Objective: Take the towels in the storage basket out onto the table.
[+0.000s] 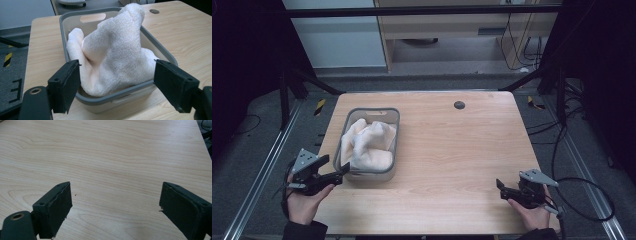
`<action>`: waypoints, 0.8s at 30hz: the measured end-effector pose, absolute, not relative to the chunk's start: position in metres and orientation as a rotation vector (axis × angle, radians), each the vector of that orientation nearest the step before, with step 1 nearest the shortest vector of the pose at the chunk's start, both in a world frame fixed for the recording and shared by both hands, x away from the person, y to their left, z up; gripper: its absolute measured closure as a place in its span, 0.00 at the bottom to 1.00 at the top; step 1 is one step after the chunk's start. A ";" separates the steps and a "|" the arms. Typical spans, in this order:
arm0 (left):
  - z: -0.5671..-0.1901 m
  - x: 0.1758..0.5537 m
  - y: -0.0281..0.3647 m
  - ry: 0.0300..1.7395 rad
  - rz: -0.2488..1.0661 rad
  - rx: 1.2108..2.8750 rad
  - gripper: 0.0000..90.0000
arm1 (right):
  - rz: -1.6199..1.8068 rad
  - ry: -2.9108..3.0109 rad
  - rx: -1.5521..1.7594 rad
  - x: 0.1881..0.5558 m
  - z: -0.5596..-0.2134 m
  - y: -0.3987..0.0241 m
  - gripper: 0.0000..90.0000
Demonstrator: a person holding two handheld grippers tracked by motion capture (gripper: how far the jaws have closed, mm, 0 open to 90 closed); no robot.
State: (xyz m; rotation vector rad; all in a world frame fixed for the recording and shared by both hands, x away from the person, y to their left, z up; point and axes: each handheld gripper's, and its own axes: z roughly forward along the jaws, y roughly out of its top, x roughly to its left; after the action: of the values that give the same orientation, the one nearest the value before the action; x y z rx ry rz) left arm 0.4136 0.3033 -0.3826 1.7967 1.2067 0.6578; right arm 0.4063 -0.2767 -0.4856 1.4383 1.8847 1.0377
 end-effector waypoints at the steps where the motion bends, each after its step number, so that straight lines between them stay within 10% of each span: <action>1: -0.381 0.415 0.302 1.203 0.658 1.806 0.23 | 1.039 1.885 1.439 0.406 -0.486 -0.277 0.12; 24: -0.361 0.444 0.277 1.197 0.662 1.933 0.22 | 1.035 1.896 1.434 0.407 -0.486 -0.277 0.12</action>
State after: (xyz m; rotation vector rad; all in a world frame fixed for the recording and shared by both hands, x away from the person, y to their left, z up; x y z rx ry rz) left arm 0.4437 0.2771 -0.3609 1.9328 1.1965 0.6625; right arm 0.4070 -0.2766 -0.4859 1.4339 1.8960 1.0354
